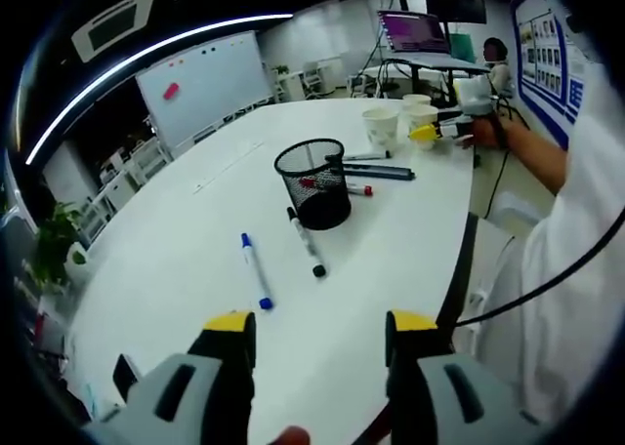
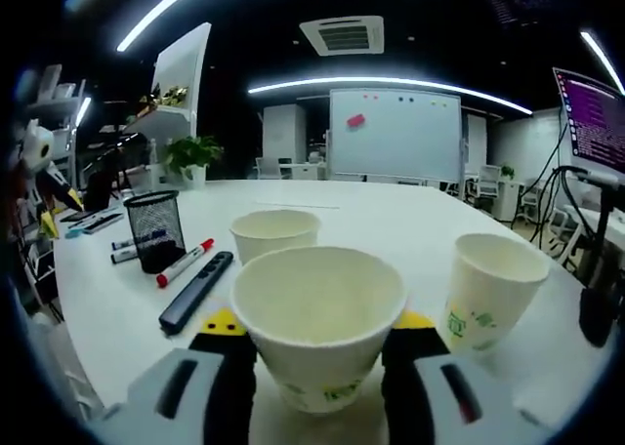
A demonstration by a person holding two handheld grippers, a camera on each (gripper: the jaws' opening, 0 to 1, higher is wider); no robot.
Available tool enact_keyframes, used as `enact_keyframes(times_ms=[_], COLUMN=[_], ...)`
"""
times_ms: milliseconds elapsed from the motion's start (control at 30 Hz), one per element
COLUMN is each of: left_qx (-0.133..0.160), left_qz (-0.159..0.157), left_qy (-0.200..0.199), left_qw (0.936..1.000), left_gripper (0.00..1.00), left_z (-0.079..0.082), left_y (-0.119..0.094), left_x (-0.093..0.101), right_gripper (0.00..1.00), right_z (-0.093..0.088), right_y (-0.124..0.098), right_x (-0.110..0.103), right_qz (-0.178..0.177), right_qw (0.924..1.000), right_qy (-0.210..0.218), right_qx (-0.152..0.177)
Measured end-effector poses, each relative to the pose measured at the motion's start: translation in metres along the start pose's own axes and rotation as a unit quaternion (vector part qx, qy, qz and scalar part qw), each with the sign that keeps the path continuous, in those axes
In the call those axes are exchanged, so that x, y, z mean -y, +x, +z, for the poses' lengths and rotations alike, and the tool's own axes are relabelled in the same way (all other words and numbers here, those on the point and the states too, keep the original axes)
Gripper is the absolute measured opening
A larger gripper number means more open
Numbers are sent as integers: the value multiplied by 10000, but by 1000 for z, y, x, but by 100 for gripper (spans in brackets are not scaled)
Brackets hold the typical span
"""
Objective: Place the scattered laser pointers and whiteboard markers into the pen holder and stack the scattered paper cups together
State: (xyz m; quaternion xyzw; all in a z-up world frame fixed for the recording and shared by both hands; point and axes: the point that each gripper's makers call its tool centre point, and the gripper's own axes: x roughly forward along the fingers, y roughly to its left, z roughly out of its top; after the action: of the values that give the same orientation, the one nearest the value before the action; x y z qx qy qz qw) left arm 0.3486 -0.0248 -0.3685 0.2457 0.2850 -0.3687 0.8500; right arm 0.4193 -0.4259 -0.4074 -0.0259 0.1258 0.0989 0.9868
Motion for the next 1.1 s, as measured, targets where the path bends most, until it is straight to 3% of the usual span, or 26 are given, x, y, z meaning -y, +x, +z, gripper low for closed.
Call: enact_keyframes(times_ms=[1100], left_qx=[25], left_qz=[-44], left_qy=[-30], left_qw=[10000], left_gripper=[54], left_z=[1], left_y=[4], left_x=[2], right_gripper=[50], right_z=[10], right_y=[0], right_x=[-4], right_qz=[114], right_qw=[9998], right_qy=[-114], right_qx=[101])
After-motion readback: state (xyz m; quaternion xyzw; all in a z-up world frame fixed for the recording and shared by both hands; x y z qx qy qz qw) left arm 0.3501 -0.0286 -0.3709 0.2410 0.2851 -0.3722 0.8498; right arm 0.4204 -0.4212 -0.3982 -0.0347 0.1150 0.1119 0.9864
